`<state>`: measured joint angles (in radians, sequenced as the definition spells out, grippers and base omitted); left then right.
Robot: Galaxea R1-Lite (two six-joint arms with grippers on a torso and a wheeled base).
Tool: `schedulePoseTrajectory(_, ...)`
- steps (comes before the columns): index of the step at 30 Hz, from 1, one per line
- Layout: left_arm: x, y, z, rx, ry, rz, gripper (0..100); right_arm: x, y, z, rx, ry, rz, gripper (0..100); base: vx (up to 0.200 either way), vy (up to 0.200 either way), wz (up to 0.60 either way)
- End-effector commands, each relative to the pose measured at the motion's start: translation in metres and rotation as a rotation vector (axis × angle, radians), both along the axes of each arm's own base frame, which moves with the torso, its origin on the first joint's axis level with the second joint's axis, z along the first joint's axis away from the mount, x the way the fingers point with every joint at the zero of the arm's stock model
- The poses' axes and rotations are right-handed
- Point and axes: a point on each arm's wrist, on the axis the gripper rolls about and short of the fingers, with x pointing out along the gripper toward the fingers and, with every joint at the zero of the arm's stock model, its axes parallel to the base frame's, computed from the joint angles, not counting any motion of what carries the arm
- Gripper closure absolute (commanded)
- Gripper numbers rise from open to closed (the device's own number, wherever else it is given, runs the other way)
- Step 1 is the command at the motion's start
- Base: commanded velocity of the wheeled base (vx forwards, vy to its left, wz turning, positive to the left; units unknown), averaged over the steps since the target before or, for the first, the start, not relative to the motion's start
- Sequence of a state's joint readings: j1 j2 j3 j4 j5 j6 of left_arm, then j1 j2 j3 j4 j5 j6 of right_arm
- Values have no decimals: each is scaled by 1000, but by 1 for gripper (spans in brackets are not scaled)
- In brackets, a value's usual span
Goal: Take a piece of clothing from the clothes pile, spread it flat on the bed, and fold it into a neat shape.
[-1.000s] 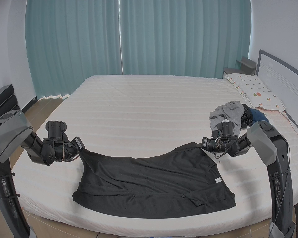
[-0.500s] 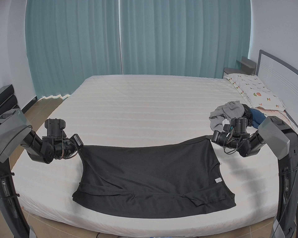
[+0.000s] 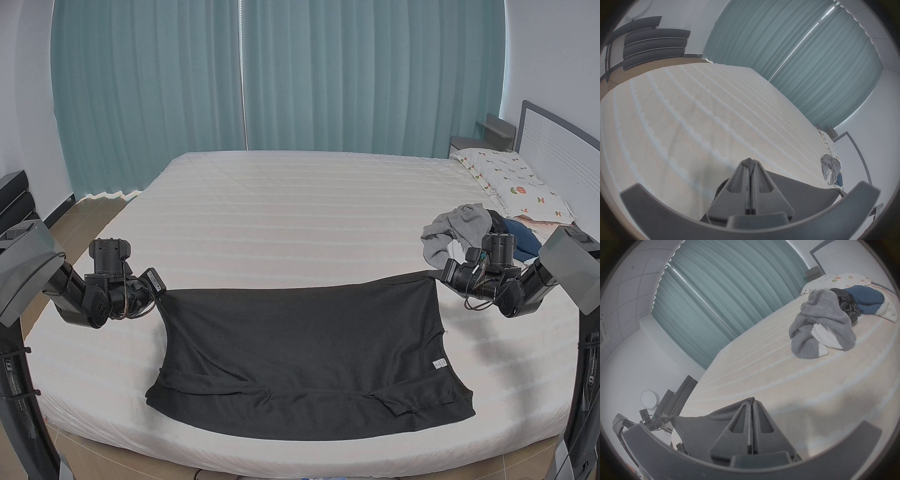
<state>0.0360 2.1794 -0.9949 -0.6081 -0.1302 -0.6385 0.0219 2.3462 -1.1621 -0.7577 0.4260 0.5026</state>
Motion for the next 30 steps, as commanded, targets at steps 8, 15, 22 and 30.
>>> schedulePoseTrajectory(8, -9, 2, -7, 47, 36, -32, 100, -33, -18, 8, -16, 33, 39, 100, 0, 0, 0)
schedulePoseTrajectory(15, -43, 3, -16, 201, 104, -146, 100, -89, -31, -6, -65, 115, 145, 100, 0, 0, 0)
schedulePoseTrajectory(22, -68, 2, -38, 286, 202, -234, 100, -123, -34, -33, -170, 176, 229, 100, 0, 0, 0)
schedulePoseTrajectory(30, -90, -7, -56, 278, 300, -275, 100, -138, -32, -48, -217, 225, 270, 100, 0, 0, 0)
